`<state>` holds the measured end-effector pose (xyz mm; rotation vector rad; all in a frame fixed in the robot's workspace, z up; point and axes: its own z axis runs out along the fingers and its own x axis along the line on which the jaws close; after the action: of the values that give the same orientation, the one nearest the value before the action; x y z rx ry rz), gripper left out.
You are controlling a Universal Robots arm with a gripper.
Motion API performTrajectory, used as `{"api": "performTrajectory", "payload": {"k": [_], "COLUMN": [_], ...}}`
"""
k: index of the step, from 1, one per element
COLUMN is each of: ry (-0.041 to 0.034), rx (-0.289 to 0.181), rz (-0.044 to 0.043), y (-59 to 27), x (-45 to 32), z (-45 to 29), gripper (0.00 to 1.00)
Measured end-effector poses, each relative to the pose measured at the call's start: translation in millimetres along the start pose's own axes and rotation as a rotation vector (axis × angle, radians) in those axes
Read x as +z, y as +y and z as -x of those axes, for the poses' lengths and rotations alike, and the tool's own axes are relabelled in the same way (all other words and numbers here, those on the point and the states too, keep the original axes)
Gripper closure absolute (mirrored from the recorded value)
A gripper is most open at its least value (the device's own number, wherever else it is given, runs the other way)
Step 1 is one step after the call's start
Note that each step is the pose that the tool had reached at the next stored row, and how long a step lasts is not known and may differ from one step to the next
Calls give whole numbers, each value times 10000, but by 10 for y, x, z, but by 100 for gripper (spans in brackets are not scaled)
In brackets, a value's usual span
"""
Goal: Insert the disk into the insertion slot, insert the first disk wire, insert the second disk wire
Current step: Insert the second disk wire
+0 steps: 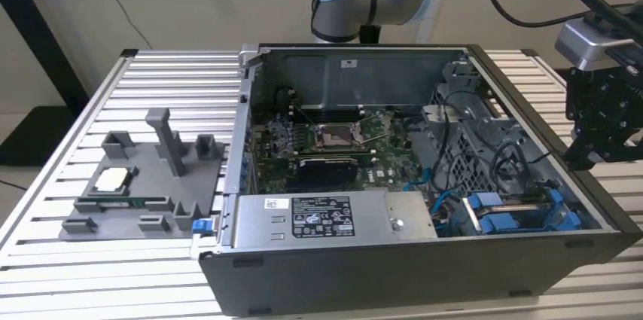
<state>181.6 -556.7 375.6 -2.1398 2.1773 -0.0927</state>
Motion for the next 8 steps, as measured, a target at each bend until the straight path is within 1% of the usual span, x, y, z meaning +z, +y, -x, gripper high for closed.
{"api": "performTrajectory", "payload": {"k": [1, 7, 8], "ry": [0, 0, 0], "rx": [0, 0, -1], "rz": [-2, -15, -17], "y": [0, 0, 0], "x": [0, 0, 0], "z": [0, 0, 0], "gripper": [79, 79, 81]}}
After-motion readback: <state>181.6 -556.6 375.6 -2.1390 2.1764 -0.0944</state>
